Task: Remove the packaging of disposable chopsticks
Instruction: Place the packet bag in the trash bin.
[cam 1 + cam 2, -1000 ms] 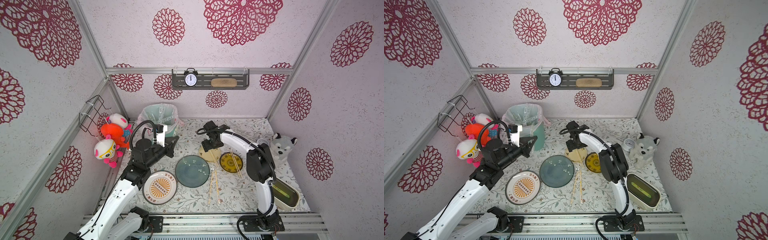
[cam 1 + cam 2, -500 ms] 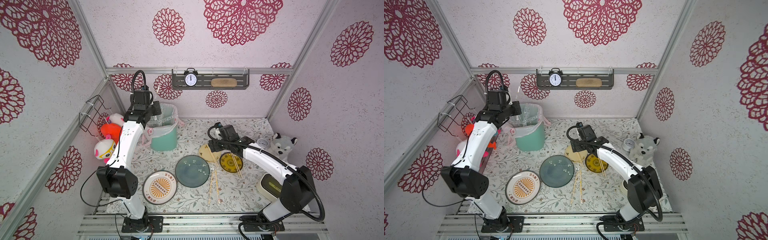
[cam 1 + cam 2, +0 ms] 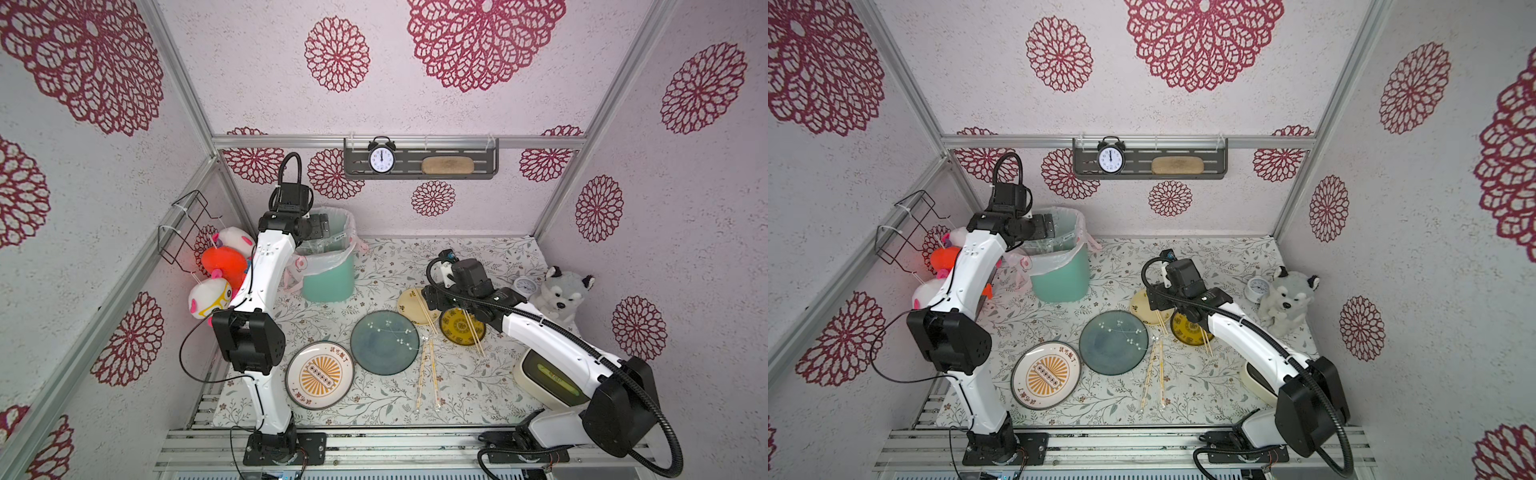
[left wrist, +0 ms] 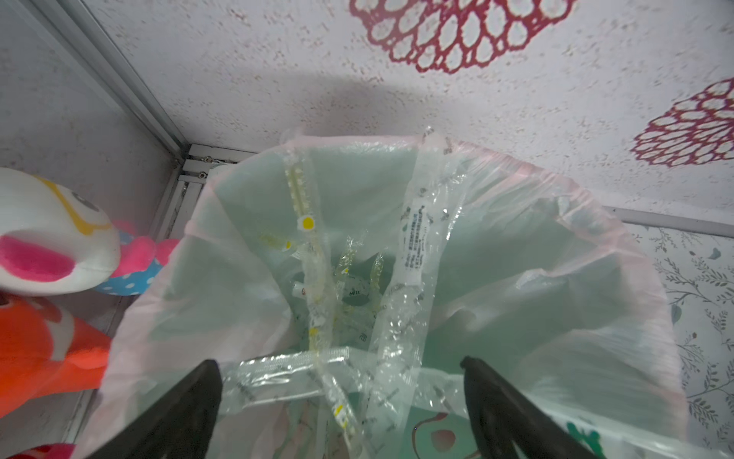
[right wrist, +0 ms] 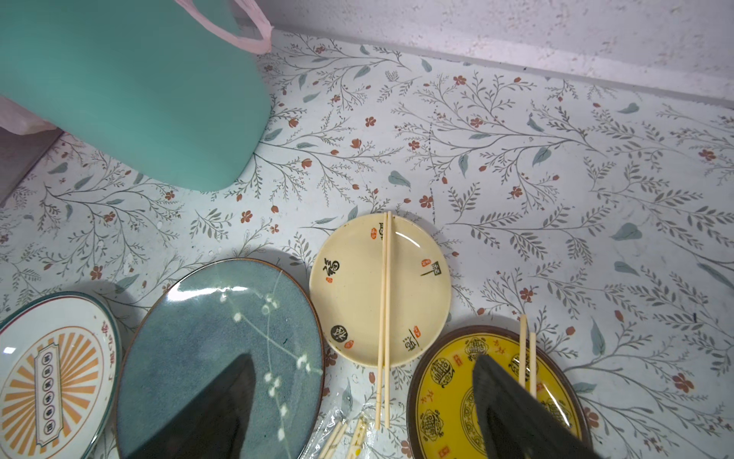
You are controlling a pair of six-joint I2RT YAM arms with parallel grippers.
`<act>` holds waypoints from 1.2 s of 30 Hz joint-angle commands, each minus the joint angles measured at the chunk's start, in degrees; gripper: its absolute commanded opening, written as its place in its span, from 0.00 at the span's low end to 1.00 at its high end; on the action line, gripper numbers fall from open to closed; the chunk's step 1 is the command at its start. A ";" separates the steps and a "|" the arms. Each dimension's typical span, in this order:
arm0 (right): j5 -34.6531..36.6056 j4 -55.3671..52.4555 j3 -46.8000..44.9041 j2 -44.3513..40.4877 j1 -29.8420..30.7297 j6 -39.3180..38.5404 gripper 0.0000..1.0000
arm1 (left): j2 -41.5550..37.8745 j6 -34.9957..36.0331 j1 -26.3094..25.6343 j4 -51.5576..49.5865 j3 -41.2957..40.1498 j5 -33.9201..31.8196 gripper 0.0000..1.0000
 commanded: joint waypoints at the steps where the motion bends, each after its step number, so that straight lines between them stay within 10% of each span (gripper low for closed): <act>1: -0.92 1.80 -0.49 -1.63 0.30 1.48 0.87 | -5.60 0.40 -1.31 2.89 -0.96 -2.54 0.98; 7: -1.50 3.06 -3.27 -4.14 1.61 2.67 0.99 | -16.69 1.80 -5.14 12.82 -13.33 -3.39 0.98; 16: -1.51 12.29 -21.00 -19.98 -0.34 8.21 0.99 | -47.19 -13.13 -10.02 50.30 -55.13 35.68 0.98; 23: -6.43 6.02 -27.45 -26.70 -1.01 15.85 0.99 | -55.31 -15.86 -21.67 56.69 -70.04 36.84 0.98; 36: 14.64 -6.73 -28.56 -14.68 21.24 26.90 0.92 | -59.77 -17.19 -34.07 63.44 -88.80 28.22 0.98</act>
